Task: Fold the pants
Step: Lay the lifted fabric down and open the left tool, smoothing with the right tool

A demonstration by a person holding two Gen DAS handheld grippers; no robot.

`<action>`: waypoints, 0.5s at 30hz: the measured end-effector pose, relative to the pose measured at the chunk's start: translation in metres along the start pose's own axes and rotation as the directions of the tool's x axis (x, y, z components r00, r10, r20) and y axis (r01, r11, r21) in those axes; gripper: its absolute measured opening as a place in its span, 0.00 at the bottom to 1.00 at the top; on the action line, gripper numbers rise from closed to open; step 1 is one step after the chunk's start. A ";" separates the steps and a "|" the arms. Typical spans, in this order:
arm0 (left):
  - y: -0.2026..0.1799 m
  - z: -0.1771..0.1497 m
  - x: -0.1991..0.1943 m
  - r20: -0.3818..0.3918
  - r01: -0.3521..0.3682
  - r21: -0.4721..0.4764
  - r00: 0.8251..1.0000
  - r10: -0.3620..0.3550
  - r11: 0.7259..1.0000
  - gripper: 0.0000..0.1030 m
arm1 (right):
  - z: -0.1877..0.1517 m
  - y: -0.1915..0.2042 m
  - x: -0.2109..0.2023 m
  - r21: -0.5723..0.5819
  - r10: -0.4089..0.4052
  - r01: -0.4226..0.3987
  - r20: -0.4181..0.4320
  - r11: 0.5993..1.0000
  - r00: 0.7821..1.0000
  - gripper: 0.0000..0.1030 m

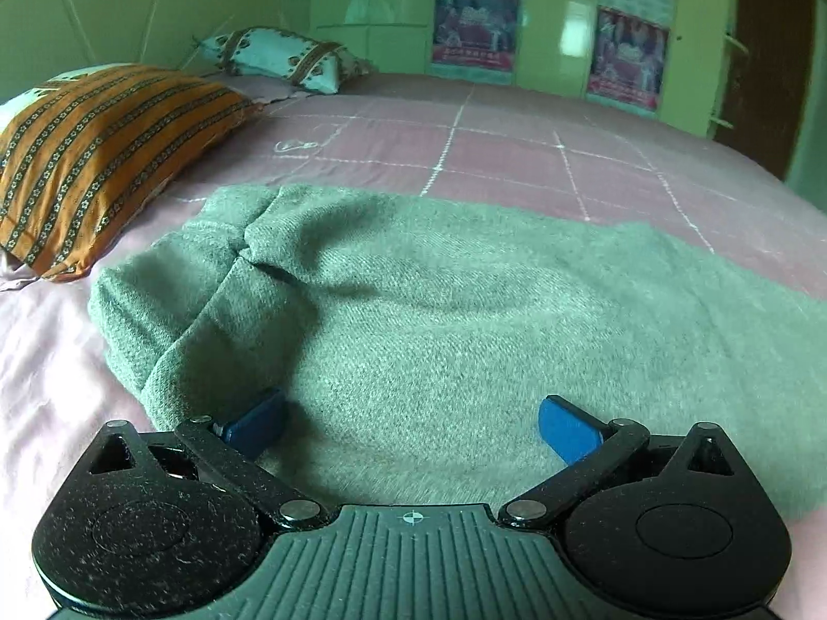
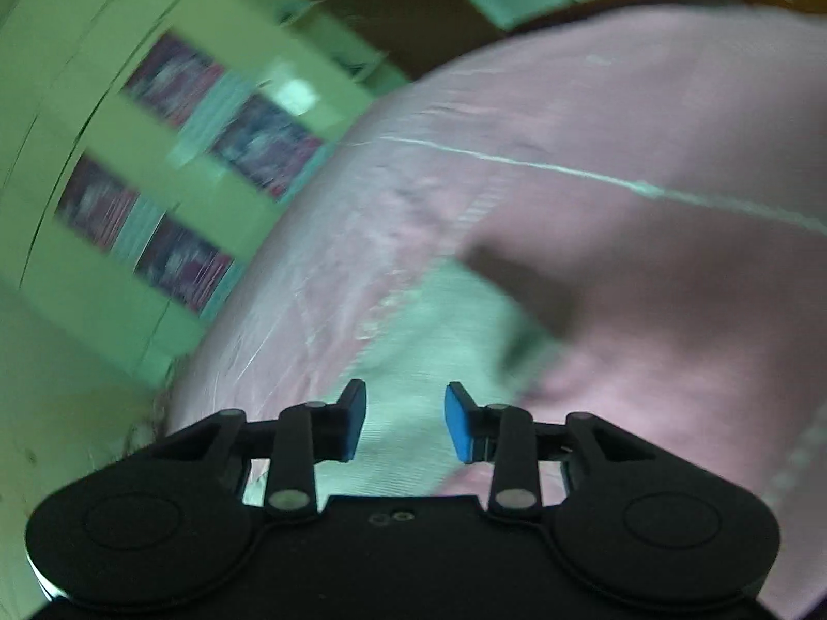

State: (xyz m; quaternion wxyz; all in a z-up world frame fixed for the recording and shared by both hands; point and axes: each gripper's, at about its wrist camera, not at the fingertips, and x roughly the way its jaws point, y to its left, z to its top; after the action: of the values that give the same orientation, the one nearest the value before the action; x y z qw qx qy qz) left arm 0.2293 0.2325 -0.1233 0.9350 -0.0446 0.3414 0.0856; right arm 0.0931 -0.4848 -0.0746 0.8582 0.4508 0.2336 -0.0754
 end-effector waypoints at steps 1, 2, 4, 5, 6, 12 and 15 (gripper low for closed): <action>-0.002 0.002 0.001 -0.010 -0.008 0.005 1.000 0.008 1.000 1.00 | -0.003 -0.007 0.007 0.025 -0.001 0.001 -0.001 1.000 1.000 0.25; -0.003 0.003 0.002 -0.017 -0.014 0.009 1.000 0.014 1.000 1.00 | -0.004 -0.014 0.007 0.049 -0.005 0.005 -0.001 0.999 1.000 0.24; -0.003 0.003 0.001 -0.021 -0.012 0.012 1.000 0.012 1.000 1.00 | -0.005 -0.024 0.013 0.069 -0.013 0.014 -0.006 0.998 1.000 0.23; -0.005 0.003 0.001 -0.022 -0.010 0.014 1.000 0.010 1.000 1.00 | -0.006 -0.025 0.017 0.067 -0.016 0.017 -0.007 0.998 1.000 0.22; -0.005 0.002 0.000 -0.023 -0.008 0.017 1.000 0.008 1.000 1.00 | -0.006 -0.025 0.022 0.067 -0.018 0.019 -0.006 0.998 1.000 0.22; -0.006 0.001 -0.002 -0.022 -0.018 0.015 1.000 0.018 1.000 1.00 | 0.002 -0.010 0.022 -0.004 -0.061 0.061 -0.032 0.998 0.998 0.03; -0.006 0.001 -0.001 -0.015 -0.020 0.014 1.000 0.021 1.000 1.00 | 0.005 0.000 0.024 -0.071 -0.068 0.066 -0.034 0.995 0.997 0.04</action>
State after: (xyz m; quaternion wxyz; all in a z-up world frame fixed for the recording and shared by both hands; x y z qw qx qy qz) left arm 0.2304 0.2262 -0.1217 0.9317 -0.0353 0.3496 0.0924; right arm 0.1157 -0.4870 -0.0834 0.8661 0.4137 0.2666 -0.0876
